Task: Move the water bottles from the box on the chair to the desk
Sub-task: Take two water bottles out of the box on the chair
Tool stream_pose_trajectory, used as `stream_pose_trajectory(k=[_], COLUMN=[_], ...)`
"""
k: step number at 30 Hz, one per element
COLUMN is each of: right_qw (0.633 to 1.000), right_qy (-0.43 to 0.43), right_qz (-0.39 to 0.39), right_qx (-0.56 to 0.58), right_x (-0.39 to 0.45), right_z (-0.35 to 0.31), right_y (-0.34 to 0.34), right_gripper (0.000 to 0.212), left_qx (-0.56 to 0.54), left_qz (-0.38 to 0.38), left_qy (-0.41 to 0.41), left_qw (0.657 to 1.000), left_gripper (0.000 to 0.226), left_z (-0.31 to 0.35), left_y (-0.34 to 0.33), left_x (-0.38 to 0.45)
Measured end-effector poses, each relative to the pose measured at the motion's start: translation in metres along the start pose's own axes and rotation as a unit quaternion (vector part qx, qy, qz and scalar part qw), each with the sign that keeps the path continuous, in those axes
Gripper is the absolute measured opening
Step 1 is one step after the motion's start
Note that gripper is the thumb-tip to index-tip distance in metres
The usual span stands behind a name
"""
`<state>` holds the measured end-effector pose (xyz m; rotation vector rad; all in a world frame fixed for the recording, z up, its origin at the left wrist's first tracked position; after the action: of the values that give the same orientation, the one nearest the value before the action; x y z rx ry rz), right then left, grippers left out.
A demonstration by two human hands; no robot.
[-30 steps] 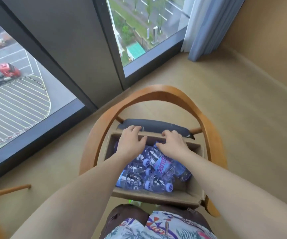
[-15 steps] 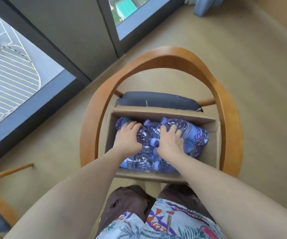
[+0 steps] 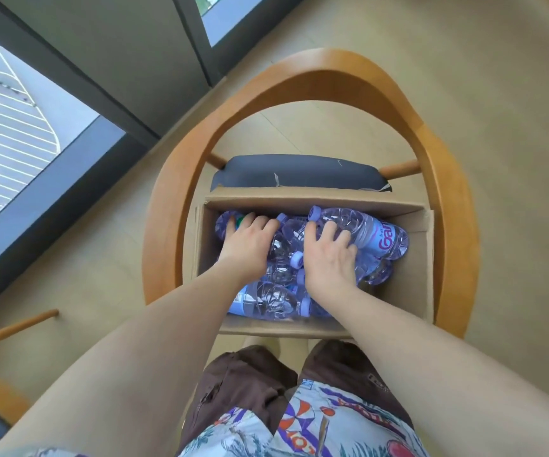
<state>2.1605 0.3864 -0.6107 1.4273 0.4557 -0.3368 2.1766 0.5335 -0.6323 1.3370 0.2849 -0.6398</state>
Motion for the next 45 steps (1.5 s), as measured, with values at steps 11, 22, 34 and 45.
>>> stream_pose_trajectory(k=[11, 22, 34, 45], right_qw=[0.999, 0.999, 0.989, 0.932], right_qy=[-0.034, -0.017, -0.067, -0.01], right_qz=[0.0, 0.007, -0.047, 0.059], right_qx=[-0.006, -0.029, 0.12, 0.357], right_x=[0.0, -0.005, -0.013, -0.01], right_z=[0.003, -0.002, 0.015, 0.03], right_y=[0.009, -0.003, 0.041, 0.178], right_gripper=[0.061, 0.08, 0.073, 0.076], left_qx=[0.012, 0.015, -0.142, -0.271], left_qz=[0.015, 0.033, 0.065, 0.226], left_qy=[-0.015, -0.045, 0.055, 0.178], left_qw=[1.0, 0.998, 0.986, 0.918], left_gripper=[0.057, 0.061, 0.056, 0.058], left_z=[-0.007, -0.01, -0.024, -0.001], left_y=[0.016, 0.019, 0.073, 0.199], left_x=[-0.007, -0.013, -0.019, -0.082])
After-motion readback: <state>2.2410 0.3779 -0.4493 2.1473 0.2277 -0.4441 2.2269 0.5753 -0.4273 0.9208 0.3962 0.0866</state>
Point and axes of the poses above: each hand's wrist, its own x-axis towards the middle knuckle, its own y-axis out of the back of the hand, z = x × y, the point moved 5 cm from there along x, towards the middle knuckle, and after that the axes turned 1 degree about z, right-handed, at the moved point
